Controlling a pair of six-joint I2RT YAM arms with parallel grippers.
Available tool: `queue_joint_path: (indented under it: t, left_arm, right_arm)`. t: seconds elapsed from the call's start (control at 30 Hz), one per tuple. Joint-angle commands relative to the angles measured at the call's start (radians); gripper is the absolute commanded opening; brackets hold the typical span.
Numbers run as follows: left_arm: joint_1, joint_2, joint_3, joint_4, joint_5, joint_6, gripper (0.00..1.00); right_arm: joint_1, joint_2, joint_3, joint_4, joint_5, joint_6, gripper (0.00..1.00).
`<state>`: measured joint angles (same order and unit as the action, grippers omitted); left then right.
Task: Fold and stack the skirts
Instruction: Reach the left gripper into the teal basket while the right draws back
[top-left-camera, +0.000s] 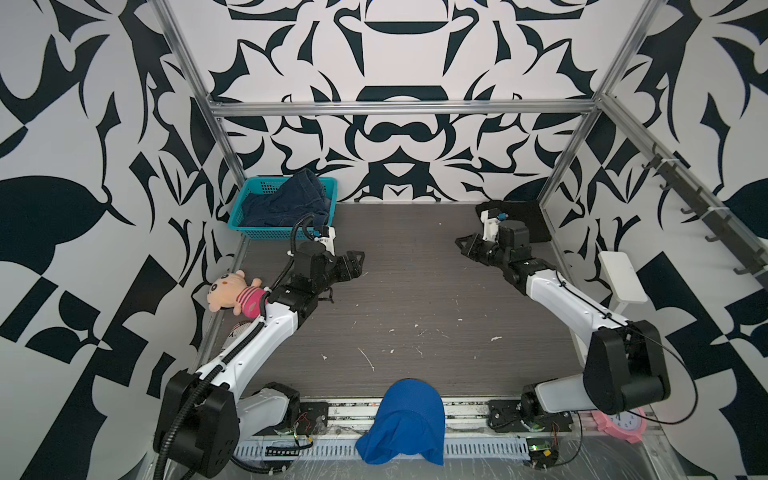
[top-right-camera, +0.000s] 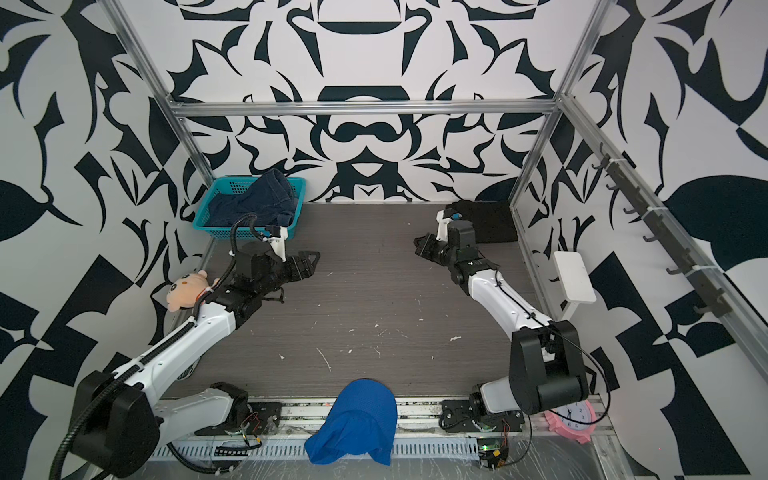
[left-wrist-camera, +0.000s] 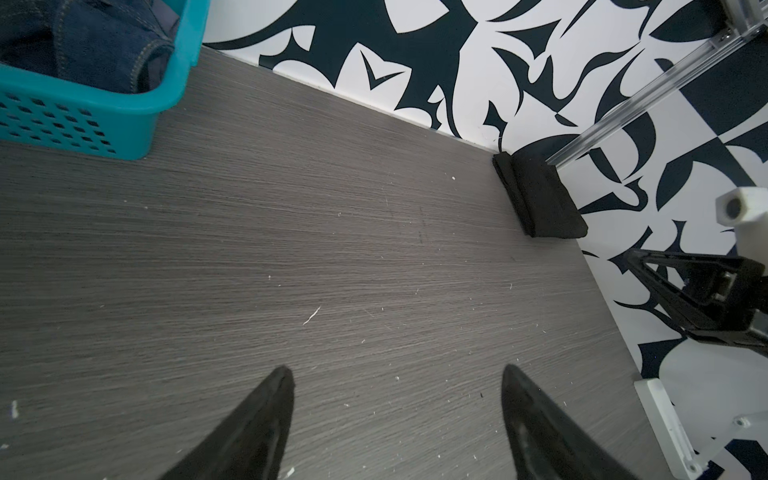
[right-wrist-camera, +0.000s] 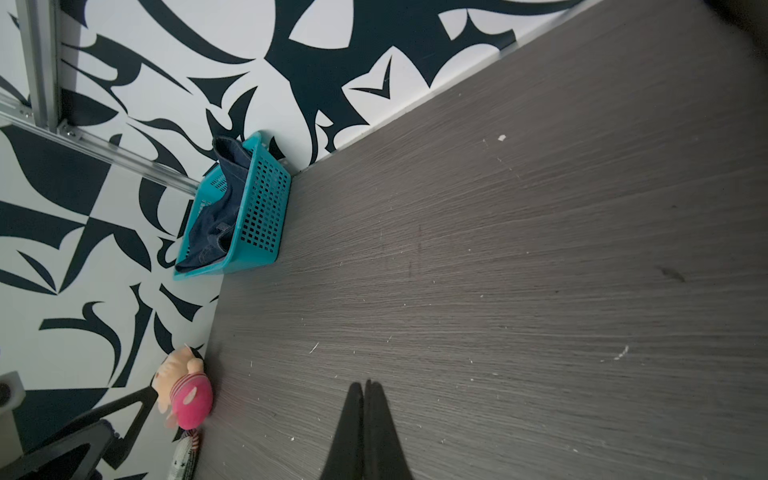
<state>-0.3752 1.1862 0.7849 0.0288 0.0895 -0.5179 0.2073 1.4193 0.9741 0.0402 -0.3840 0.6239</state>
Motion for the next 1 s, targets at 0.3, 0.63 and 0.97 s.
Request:
queue_joint_path:
  t: [0.3, 0.63, 0.97]
  left_arm:
    - [0.161, 0.149, 0.226, -0.13, 0.046, 0.037, 0.79]
    - [0.288, 0.404, 0.562, -0.39, -0.173, 0.208, 0.82]
    - [0.338, 0.765, 0.905, -0.486, -0.202, 0.306, 0.83]
  right_arm:
    - [0.173, 0.127, 0.198, -0.086, -0.026, -0.156, 0.0]
    - [0.242, 0.21, 0.323, -0.113, 0.008, -0.154, 0.16]
    - [0.305, 0.276, 0.413, -0.126, -0.034, -0.152, 0.21]
